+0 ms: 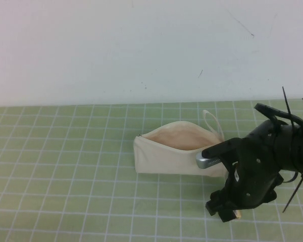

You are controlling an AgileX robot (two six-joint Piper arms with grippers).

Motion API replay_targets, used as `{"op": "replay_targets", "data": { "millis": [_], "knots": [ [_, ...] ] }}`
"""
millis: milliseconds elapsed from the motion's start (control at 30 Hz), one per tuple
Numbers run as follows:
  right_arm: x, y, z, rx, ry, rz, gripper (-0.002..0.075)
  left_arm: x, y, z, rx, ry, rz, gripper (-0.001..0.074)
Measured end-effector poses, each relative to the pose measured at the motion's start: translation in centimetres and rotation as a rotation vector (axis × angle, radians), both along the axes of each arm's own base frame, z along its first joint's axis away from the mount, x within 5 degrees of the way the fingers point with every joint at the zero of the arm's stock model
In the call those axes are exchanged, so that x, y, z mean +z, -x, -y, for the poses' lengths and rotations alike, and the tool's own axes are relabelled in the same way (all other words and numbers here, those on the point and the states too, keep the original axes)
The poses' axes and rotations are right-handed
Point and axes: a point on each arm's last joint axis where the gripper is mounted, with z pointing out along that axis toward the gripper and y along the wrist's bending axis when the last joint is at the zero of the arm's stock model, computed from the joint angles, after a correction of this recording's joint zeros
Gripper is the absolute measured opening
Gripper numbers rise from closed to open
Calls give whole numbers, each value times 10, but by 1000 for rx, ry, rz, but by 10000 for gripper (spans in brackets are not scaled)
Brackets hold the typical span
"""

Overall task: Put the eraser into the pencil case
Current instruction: Pick up the eraser from the table

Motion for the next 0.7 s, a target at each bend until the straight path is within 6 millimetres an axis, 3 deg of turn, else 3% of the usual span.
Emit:
{"op": "replay_targets", "data": {
  "millis": [267,367,500,700],
  "knots": [
    [-10,-5,-1,-9,22,-1,561,0,0,0,0,6,0,-3],
    [-9,-5,-2,-18,13,-5,490,0,0,0,-1,8,0,-3],
    [-10,-5,-4,-11,-5,-16,323,0,0,0,-1,10,0,-3],
    [0,-2,-8,13,-32,-58,328,0,0,0,-1,10,0,-3]
  ]
}}
